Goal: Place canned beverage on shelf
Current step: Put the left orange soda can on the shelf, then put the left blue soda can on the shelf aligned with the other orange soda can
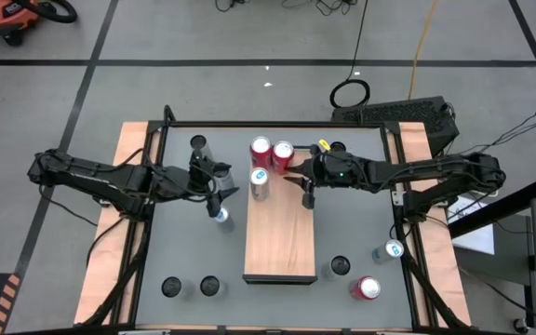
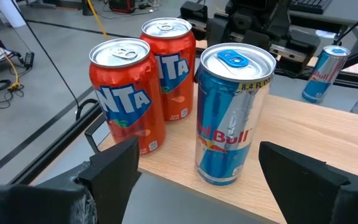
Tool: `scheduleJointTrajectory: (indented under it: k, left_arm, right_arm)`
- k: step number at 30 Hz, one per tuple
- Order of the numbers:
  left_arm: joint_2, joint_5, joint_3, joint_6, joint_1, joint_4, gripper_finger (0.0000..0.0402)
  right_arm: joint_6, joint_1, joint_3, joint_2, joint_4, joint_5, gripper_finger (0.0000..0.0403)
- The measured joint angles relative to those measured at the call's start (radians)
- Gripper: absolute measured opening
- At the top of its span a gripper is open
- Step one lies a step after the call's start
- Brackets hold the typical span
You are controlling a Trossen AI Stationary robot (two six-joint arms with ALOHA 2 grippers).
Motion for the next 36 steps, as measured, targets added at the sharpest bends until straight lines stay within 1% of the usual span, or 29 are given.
scheduleJointTrajectory:
  k: [3,4,9,10,12,17,22,25,30,36]
  left_arm:
    - [0.0,0.0,0.0,0.0,0.0,-0.001,0.0328]
    - [0.0,0.0,0.0,0.0,0.0,-0.001,0.0328]
    - [0.0,0.0,0.0,-0.007,0.0,-0.016,0.0328]
    - [0.0,0.0,0.0,-0.011,0.0,-0.019,0.0328]
    - [0.0,0.001,0.0,-0.028,0.0,-0.033,0.0328]
    - [0.0,0.002,0.0,-0.058,-0.008,-0.046,0.0328]
    - [0.0,0.006,0.0,-0.089,-0.047,-0.062,0.0328]
    - [0.0,0.006,0.0,-0.112,-0.083,-0.069,0.0328]
    - [0.0,0.006,0.0,-0.14,-0.15,-0.125,0.0328]
    - [0.019,0.006,0.0,-0.172,-0.229,-0.166,0.0328]
  right_arm:
    - [0.0,0.001,0.0,0.0,0.0,-0.004,0.0054]
    - [0.0,0.003,0.0,-0.002,-0.001,-0.022,0.0054]
    - [0.028,0.017,0.0,-0.052,-0.012,-0.198,0.0054]
    - [0.04,0.025,0.001,-0.064,-0.011,-0.224,0.0054]
    - [0.056,0.054,0.002,-0.087,-0.013,-0.237,0.0054]
    - [0.073,0.158,0.002,-0.105,-0.023,-0.217,0.0054]
    - [0.081,0.282,0.002,-0.105,-0.05,-0.033,0.0054]
    - [0.084,0.347,0.002,-0.105,-0.051,0.031,0.0054]
    - [0.081,0.424,0.002,-0.105,-0.059,0.032,0.0054]
    - [0.072,0.467,0.002,-0.105,-0.058,0.032,0.0054]
